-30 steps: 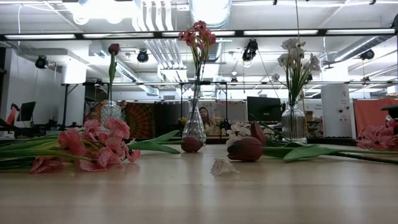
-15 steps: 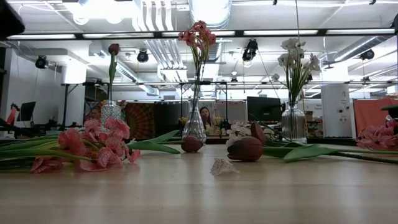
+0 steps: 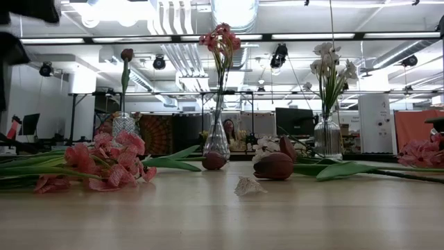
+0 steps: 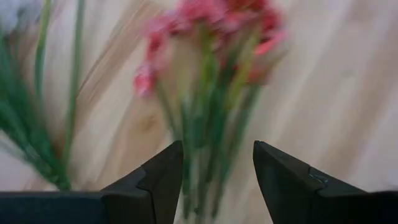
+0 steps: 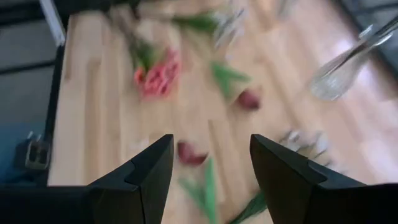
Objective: Sort flowers into vase by color
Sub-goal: Put the bottom purple tulip into the left transparent vase
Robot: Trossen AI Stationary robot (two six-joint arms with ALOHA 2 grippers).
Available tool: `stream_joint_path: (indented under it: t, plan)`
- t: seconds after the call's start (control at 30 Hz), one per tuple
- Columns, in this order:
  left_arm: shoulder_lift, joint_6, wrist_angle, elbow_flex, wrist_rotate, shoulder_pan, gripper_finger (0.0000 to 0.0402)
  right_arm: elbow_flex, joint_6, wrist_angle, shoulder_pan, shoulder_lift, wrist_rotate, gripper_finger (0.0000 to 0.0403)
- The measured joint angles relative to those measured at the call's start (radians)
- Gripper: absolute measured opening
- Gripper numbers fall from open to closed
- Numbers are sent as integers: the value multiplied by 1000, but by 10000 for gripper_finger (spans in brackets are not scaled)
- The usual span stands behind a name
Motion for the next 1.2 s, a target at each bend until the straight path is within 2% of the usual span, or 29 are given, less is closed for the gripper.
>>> stream_joint_path:
  t: [0.17,0.4,0.63,0.8,0.97,1.2]
  plan:
    - [1,-18,-1,-48,73,53,178,-25,16,0,25,53,0,206]
    - [1,-28,-75,-46,64,59,178,-26,32,16,24,147,-19,206]
    - [1,-59,-143,-46,38,59,178,-26,145,-3,29,207,-94,206]
    - [1,-58,-140,-46,29,59,178,-47,217,-22,31,237,-97,216]
    - [1,26,-96,-46,-48,61,178,-87,243,-11,30,267,-74,251]
    - [1,206,-14,-46,-85,80,178,-155,67,7,28,336,-68,275]
